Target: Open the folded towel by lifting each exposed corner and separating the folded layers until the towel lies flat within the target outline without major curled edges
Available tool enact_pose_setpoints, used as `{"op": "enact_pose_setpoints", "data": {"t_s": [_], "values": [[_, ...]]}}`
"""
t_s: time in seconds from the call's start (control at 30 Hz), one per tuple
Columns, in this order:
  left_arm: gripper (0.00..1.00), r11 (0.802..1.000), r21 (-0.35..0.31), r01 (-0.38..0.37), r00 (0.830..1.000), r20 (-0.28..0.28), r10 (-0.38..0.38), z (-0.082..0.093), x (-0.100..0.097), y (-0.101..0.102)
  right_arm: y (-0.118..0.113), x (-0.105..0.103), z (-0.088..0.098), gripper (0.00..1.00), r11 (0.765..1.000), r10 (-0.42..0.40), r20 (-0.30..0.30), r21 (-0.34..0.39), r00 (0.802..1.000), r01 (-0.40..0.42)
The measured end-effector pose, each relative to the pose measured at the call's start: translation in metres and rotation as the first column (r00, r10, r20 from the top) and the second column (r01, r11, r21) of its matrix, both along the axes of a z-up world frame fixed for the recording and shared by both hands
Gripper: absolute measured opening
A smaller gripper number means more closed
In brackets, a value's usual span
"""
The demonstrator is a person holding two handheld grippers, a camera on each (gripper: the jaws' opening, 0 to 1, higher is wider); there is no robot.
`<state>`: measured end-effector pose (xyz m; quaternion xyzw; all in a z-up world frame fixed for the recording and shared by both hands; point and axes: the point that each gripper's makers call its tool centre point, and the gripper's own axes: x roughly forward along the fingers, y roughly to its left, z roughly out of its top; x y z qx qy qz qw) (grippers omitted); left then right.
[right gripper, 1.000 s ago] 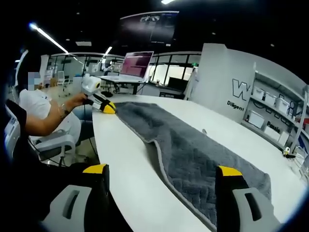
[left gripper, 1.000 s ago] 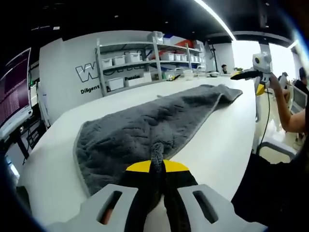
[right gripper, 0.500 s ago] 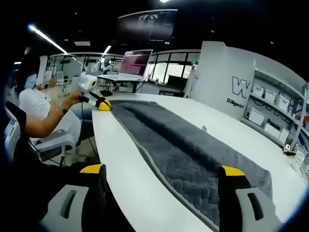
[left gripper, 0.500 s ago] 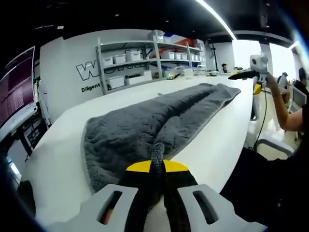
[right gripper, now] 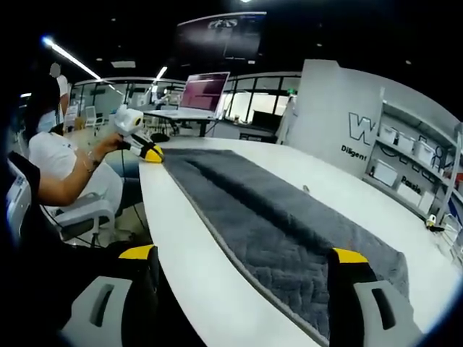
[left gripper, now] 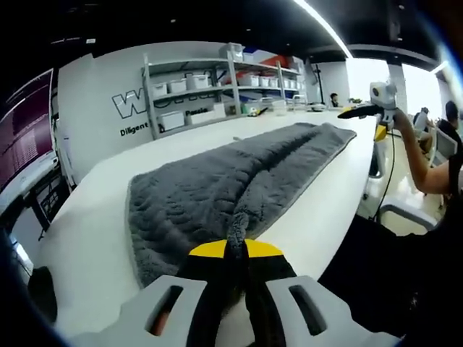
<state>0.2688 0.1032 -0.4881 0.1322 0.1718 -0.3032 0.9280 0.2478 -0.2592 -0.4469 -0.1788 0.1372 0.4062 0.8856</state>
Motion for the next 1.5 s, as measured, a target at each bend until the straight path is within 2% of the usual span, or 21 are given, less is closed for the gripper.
{"op": "enact_pose_setpoints", "data": {"t_s": [0.3,0.43,0.57,0.6,0.73,0.83,1.03,1.17,1.23,1.27,1.4,1.5], "values": [[0.07,1.000,-0.011,-0.013,1.000,-0.005,0.013,-0.001,0.003,0.007,-0.004,-0.001,0.000,0.99,1.000,-0.006,-0.004,0.001,1.000,0.006],[0.10,1.000,-0.023,-0.007,1.000,-0.012,0.007,-0.003,0.001,0.006,-0.006,-0.001,0.000,0.99,1.000,-0.010,-0.006,0.008,1.000,0.011],[0.28,0.998,-0.056,0.038,0.999,-0.036,-0.040,0.000,-0.007,-0.003,-0.005,-0.001,0.000,0.99,1.000,-0.013,-0.009,0.010,1.000,0.013],[0.30,0.998,-0.058,0.040,0.999,-0.034,-0.042,0.001,-0.008,-0.003,-0.005,-0.001,0.000,0.99,1.000,-0.013,-0.009,0.010,1.000,0.014],[0.35,0.997,-0.070,0.034,0.999,-0.004,-0.035,0.010,-0.007,-0.004,-0.006,0.000,0.002,0.99,1.000,-0.014,-0.006,0.010,1.000,0.014],[0.44,0.992,-0.118,0.041,0.999,0.023,-0.038,0.019,-0.008,-0.009,-0.006,0.000,0.002,0.99,1.000,-0.014,-0.006,0.012,1.000,0.014],[0.66,0.988,-0.153,0.034,0.999,0.040,-0.028,0.023,-0.011,-0.014,-0.007,-0.001,0.002,0.99,1.000,-0.017,-0.008,0.016,1.000,0.017],[0.84,0.984,-0.175,0.018,0.999,0.051,-0.010,0.025,-0.009,-0.015,-0.008,0.000,0.002,0.99,1.000,-0.019,-0.007,0.017,1.000,0.020],[0.90,0.979,-0.205,0.010,0.999,0.039,-0.002,0.026,-0.009,-0.017,-0.009,-0.001,0.002,0.99,1.000,-0.021,-0.008,0.018,1.000,0.022],[0.93,0.969,-0.246,-0.003,1.000,0.027,0.010,0.028,-0.007,-0.018,-0.009,0.000,0.001,0.99,1.000,-0.022,-0.009,0.017,1.000,0.023],[0.99,0.960,-0.278,-0.014,1.000,0.015,0.019,0.028,-0.005,-0.017,-0.011,0.001,0.000,0.99,1.000,-0.027,-0.011,0.012,1.000,0.028],[0.99,0.960,-0.280,-0.024,0.999,0.019,0.031,0.028,-0.004,-0.017,-0.015,0.002,-0.001,0.99,0.999,-0.037,-0.011,0.013,0.999,0.037]]}}
